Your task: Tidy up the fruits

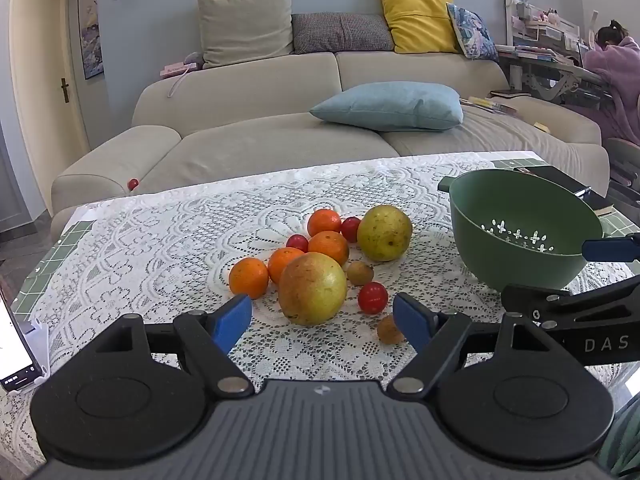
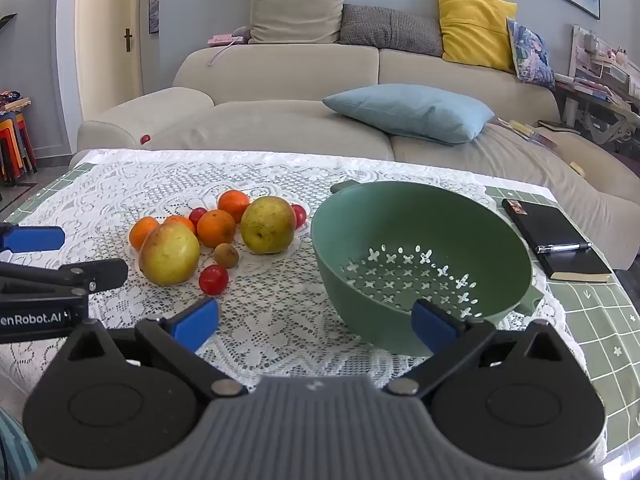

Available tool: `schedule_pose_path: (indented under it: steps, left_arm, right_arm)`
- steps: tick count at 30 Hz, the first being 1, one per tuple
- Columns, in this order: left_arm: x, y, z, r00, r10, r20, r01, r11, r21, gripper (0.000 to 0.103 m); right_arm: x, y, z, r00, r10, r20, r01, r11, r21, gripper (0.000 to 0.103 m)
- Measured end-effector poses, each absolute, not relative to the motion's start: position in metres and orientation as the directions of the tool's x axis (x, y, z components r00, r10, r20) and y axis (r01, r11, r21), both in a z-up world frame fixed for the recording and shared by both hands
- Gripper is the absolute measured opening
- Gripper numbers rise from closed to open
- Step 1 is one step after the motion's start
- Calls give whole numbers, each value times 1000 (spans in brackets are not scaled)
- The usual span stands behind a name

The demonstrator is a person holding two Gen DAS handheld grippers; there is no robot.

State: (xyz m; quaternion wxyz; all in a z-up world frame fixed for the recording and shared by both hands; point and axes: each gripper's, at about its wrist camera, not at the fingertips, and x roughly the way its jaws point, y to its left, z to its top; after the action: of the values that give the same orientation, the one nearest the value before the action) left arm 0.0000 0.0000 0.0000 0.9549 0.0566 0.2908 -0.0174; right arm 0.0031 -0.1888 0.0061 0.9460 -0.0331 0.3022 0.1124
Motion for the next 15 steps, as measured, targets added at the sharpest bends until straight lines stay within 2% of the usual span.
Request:
schedule_pose_path:
  steps: [15]
  left_arm:
    - [0,0,0,831,-1,-556,65,993,96,94]
  right_arm:
    - [4,-187,5,790,194,-582,-237,972,3,99]
